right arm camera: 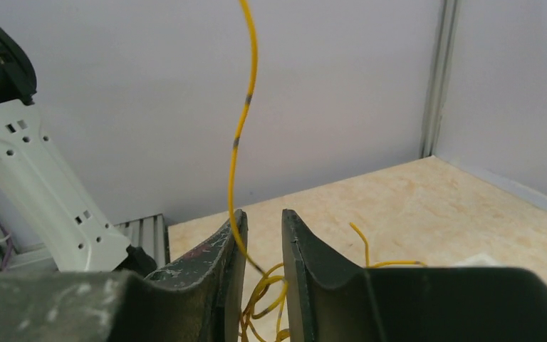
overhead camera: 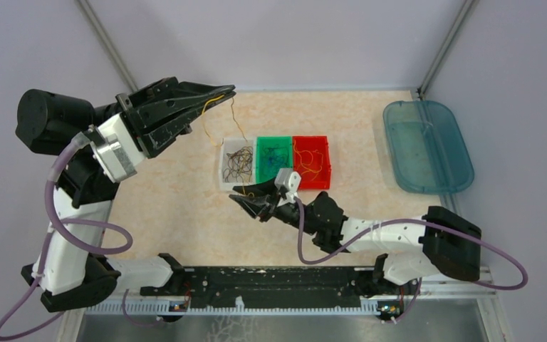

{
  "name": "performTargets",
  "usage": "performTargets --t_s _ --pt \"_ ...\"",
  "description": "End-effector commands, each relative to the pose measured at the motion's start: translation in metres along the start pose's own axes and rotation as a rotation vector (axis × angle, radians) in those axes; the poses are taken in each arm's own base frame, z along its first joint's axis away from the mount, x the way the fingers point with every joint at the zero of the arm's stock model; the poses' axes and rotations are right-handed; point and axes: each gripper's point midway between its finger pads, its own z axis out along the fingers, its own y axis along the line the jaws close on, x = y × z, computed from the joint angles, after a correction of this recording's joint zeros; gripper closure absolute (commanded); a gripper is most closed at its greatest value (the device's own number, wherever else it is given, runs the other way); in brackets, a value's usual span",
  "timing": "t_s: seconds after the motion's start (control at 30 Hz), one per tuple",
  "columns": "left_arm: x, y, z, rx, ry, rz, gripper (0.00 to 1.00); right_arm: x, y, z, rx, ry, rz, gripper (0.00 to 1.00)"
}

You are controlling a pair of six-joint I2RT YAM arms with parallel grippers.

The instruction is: Untangle the cables

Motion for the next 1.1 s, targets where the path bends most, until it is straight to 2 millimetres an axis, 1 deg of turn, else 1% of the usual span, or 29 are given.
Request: performTargets --t_s 0.0,0.1,0.23,0.3,0.47,0.57,0.67,0.73,0.77,0.87,1.07 --pt "-0.014 0.006 0.001 0.001 -0.035 0.042 1.0 0.009 0.018 -0.004 -0.078 0.019 0.051 0.75" --pt "-0.013 0.007 0.001 -0.001 -0.035 0.058 1.0 0.018 0.023 -0.009 -0.102 0.037 0.079 0.75" --pt "-0.017 0.014 0.002 -0.013 -0.043 0.103 1.0 0.042 0.025 -0.017 -0.112 0.1 0.108 0.76" --pt "-0.021 0.019 0.002 -0.03 -0.05 0.139 1.0 0.055 0.023 -0.024 -0.098 0.122 0.122 0.76" --pt "-0.029 0.032 0.003 -0.068 -0.067 0.244 1.0 0.094 0.015 -0.05 -0.049 0.201 0.147 0.73" --pt "-0.035 0.038 0.002 -0.085 -0.076 0.312 1.0 0.112 0.012 -0.064 -0.028 0.241 0.16 0.7" --pt "-0.041 0.044 0.001 -0.107 -0.088 0.373 1.0 0.124 0.008 -0.077 -0.004 0.259 0.176 0.7" --pt "-0.048 0.049 0.001 -0.119 -0.097 0.419 1.0 0.137 0.006 -0.088 0.012 0.293 0.185 0.7" --pt "-0.05 0.051 0.001 -0.124 -0.098 0.439 1.0 0.137 0.006 -0.09 0.016 0.285 0.192 0.7" --pt "-0.059 0.058 0.0 -0.139 -0.109 0.513 1.0 0.148 0.002 -0.101 0.042 0.301 0.209 0.71" --pt "-0.079 0.073 -0.002 -0.183 -0.127 0.743 1.0 0.17 -0.005 -0.123 0.092 0.34 0.237 0.72"
